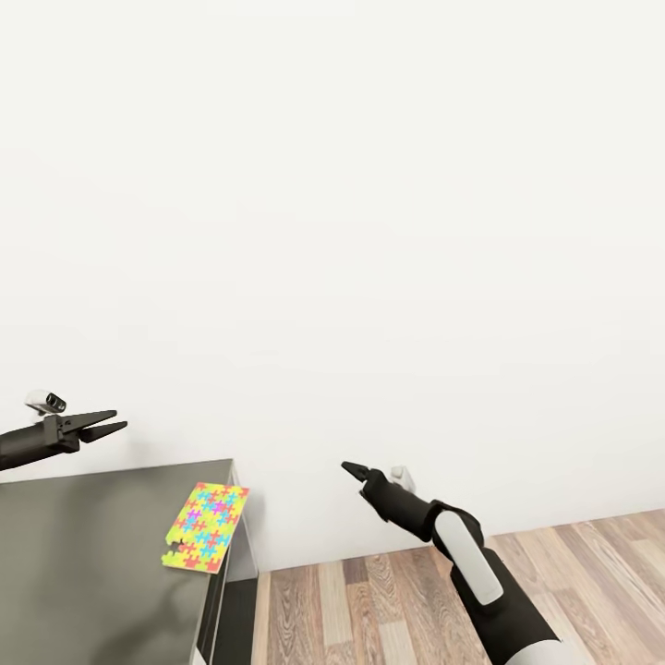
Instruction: Put all the toys in the child's room - the three board games (two on the bed and one on the table), the two jigsaw puzzles on the table, and the tennis ball on the table - inside the toy box on the table in the child's room.
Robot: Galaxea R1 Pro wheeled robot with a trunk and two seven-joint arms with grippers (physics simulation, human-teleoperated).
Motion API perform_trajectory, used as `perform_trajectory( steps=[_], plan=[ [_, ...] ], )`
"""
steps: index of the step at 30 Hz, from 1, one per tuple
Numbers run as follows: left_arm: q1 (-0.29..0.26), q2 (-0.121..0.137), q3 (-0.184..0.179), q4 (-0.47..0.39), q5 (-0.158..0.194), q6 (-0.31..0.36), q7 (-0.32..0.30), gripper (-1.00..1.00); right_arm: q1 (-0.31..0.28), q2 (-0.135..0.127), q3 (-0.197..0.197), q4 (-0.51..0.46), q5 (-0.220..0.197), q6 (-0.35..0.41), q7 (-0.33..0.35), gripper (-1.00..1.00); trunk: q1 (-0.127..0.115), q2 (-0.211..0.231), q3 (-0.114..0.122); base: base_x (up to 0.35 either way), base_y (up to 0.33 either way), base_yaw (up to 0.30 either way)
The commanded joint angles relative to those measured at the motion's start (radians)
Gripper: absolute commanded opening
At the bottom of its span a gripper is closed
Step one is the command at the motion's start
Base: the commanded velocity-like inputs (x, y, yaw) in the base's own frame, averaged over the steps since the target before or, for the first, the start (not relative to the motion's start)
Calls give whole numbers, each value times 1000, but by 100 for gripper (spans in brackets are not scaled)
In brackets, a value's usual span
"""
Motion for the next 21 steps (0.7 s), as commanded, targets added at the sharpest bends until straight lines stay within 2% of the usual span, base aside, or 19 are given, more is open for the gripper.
perform_trajectory(
  steps=[1, 8, 12, 18, 20, 21],
  plan=[
    [-1, 1, -7, 0, 5, 11, -4, 100, -1, 2, 0, 1, 8, -1, 1, 100, 4, -8, -4, 0, 0, 0],
    [-1, 0, -7, 0, 5, 11, -4, 100, -2, 4, 9, 59, 84, -7, 9, 100, 31, -57, -26, 0, 0, 0],
    [-1, 0, -7, 0, 5, 11, -4, 100, -6, 6, 9, 97, 98, -6, 17, 100, 46, -85, -39, 0, 0, 0],
    [-1, 0, -7, 0, 5, 11, -4, 100, -30, 12, 9, 210, 103, -2, 30, 100, 69, -127, -58, 0, 0, 0],
    [-1, 0, -7, 0, 5, 11, -4, 100, -39, 13, 9, 226, 101, 3, 46, 100, 77, -141, -64, 0, 0, 0],
    [-1, 0, -7, 0, 5, 11, -4, 100, -45, 14, 9, 236, 100, 13, 76, 100, 81, -148, -67, 0, 0, 0]
  ],
)
